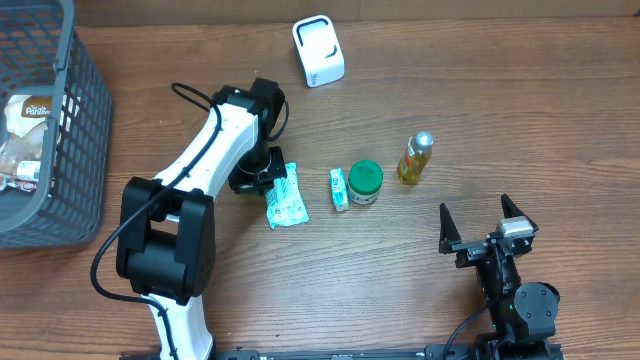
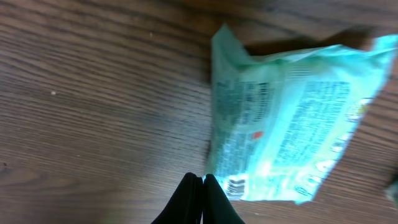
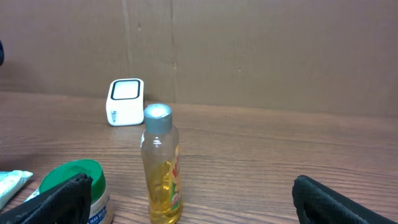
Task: Scan the item barcode
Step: 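Push the wipes pack flat against the Kleenex and open the gripper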
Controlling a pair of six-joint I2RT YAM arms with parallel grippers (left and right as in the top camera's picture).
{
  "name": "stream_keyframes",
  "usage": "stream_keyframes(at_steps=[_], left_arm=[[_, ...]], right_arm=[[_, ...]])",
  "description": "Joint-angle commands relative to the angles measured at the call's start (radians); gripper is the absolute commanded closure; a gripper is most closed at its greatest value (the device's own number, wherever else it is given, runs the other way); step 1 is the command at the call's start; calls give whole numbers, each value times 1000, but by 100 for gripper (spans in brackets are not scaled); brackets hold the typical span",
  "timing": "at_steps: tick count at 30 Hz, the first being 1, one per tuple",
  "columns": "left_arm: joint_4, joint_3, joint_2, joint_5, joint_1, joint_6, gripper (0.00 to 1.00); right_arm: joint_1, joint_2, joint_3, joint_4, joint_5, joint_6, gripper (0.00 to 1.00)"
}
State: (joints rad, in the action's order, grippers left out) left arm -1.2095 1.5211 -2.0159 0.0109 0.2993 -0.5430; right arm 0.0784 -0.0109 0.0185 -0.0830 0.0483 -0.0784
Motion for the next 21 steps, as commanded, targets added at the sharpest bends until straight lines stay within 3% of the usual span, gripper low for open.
stream_keyframes(at_steps=[1, 6, 16, 21], left_arm=[[50, -61, 21, -30, -1, 13, 92], [151, -132, 21, -44, 1, 12, 85], [237, -167, 21, 117, 26, 12, 85], [286, -167, 21, 118, 57, 13, 82]], right_arm=[[-4, 8, -11, 2, 2, -2, 0], [-4, 8, -11, 2, 2, -2, 0], [-4, 8, -11, 2, 2, -2, 0], [-4, 8, -11, 2, 2, -2, 0]])
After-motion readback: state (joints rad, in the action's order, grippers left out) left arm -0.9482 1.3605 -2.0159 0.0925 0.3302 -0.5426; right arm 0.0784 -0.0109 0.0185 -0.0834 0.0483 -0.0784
